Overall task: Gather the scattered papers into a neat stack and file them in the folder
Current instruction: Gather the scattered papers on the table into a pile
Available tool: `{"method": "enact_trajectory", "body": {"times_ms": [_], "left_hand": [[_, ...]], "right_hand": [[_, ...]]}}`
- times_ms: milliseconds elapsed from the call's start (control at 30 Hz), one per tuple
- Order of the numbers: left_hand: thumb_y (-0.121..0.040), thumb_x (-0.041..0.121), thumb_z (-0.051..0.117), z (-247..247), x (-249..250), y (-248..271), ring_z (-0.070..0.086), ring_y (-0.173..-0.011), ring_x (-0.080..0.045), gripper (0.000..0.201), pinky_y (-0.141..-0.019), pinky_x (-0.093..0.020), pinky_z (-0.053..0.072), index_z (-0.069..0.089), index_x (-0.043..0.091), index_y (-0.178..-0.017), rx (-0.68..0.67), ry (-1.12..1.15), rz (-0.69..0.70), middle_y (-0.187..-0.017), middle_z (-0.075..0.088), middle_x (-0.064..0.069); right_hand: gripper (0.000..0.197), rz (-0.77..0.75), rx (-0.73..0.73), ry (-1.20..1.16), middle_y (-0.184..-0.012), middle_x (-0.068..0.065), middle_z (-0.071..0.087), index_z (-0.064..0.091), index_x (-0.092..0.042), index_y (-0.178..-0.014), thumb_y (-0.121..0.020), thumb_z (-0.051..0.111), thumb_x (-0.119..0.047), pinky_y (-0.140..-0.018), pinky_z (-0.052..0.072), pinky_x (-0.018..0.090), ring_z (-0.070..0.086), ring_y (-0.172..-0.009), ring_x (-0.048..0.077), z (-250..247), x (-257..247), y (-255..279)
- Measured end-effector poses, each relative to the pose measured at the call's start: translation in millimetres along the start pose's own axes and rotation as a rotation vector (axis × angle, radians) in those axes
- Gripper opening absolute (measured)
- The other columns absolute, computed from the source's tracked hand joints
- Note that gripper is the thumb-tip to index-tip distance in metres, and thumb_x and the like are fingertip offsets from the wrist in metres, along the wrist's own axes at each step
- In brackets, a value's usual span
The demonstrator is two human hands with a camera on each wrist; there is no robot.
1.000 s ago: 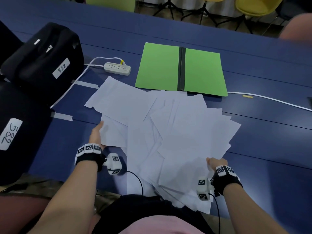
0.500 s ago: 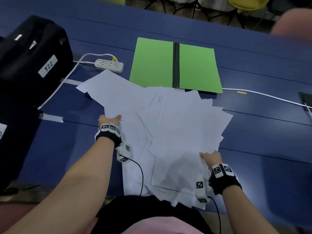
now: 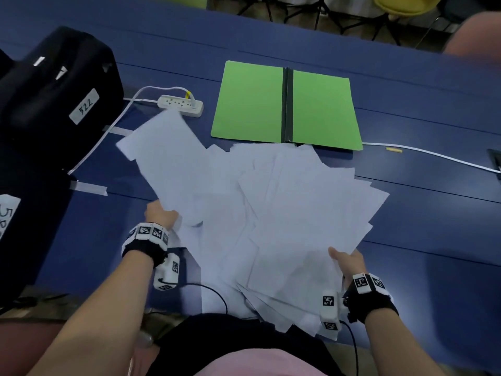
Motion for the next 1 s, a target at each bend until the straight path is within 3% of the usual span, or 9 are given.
{"method": "enact_trajectory", "body": {"times_ms": [133,233,400,467,533,600,667,767,1000], "left_hand": [[-0.078,-0.005,0.06,38,16,28,0.062,-0.098,-0.029,0.025,-0.083,-0.031,0.048,0.063,-0.006,-0.103,-0.157,-0.053,0.094,-0.1,0.066,-0.017],[-0.079,-0.003,0.061,53,20,34,0.061,-0.096,-0.025,0.026,-0.08,-0.026,0.044,0.064,-0.005,-0.105,-0.225,0.018,0.071,-0.096,0.062,-0.009],[-0.08,0.008,0.071,53,11,35,0.059,-0.092,-0.019,0.02,-0.086,-0.031,0.048,0.065,0.004,-0.099,-0.183,0.244,-0.005,-0.101,0.065,-0.006],[-0.08,0.005,0.068,50,14,35,0.055,-0.085,-0.018,0.009,-0.073,-0.03,0.049,0.06,0.003,-0.083,-0.137,0.194,0.022,-0.088,0.061,-0.01],[-0.08,0.001,0.064,39,21,34,0.045,-0.073,-0.016,0.026,-0.054,-0.024,0.036,0.043,0.011,-0.067,-0.073,0.163,0.045,-0.071,0.044,-0.005],[-0.081,-0.003,0.06,26,23,31,0.035,-0.062,-0.015,0.038,-0.051,-0.024,0.027,0.033,0.016,-0.063,-0.045,0.159,0.015,-0.067,0.03,0.0],[-0.082,-0.001,0.062,24,23,33,0.043,-0.071,-0.017,0.018,-0.062,-0.029,0.039,0.047,0.008,-0.08,-0.095,0.204,-0.045,-0.08,0.039,-0.003],[-0.082,0.018,0.072,45,20,49,0.053,-0.117,-0.026,0.059,-0.097,-0.034,0.042,0.046,-0.004,-0.13,-0.248,0.25,-0.122,-0.129,0.052,-0.008],[-0.08,0.011,0.071,24,40,56,0.063,-0.107,-0.035,0.029,-0.081,-0.031,0.048,0.06,-0.007,-0.1,-0.027,0.191,-0.022,-0.104,0.065,-0.021]], "right_hand": [[0.074,0.011,-0.036,0.122,-0.135,0.021,0.052,0.039,0.003,-0.137,-0.079,0.074,-0.025,-0.087,0.052,0.045,0.056,-0.114,0.032,17,4,-8],[0.081,0.011,-0.005,0.164,-0.142,0.019,0.046,0.034,0.002,-0.141,-0.076,0.072,-0.027,-0.102,0.043,0.049,0.049,-0.126,0.036,12,2,-9],[0.062,0.026,-0.002,0.103,-0.141,0.022,0.043,0.028,0.009,-0.141,-0.09,0.059,-0.011,-0.073,0.041,0.034,0.052,-0.117,0.037,-1,4,-9],[0.062,0.041,0.017,0.103,-0.144,0.022,0.04,0.026,0.008,-0.143,-0.092,0.056,-0.009,-0.079,0.044,0.039,0.048,-0.124,0.04,-2,11,-14],[0.064,0.088,0.04,0.071,-0.148,0.02,0.036,0.024,0.007,-0.144,-0.091,0.056,-0.008,-0.098,0.04,0.044,0.042,-0.131,0.038,-4,19,-19],[0.061,0.097,0.059,0.075,-0.145,0.021,0.04,0.03,0.007,-0.141,-0.09,0.057,-0.011,-0.099,0.039,0.039,0.047,-0.125,0.035,-5,23,-23],[0.051,0.091,0.054,0.102,-0.134,0.023,0.052,0.044,0.008,-0.132,-0.089,0.059,-0.015,-0.09,0.044,0.035,0.054,-0.101,0.027,-6,24,-28],[0.046,0.062,0.042,0.22,-0.129,0.024,0.056,0.049,0.006,-0.128,-0.089,0.06,-0.016,-0.087,0.045,0.033,0.053,-0.094,0.026,-2,22,-33],[0.038,0.052,-0.024,0.557,-0.145,0.026,0.033,0.048,-0.001,-0.133,-0.102,0.033,-0.019,-0.103,0.034,0.028,0.036,-0.135,0.033,-3,7,-18]]}}
Point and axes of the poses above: each hand's wrist, its own y-axis away from the middle knuckle, its own z-axis out of the palm, x = y × z, the point moved 9 cm from there along -y, towards the middle knuckle
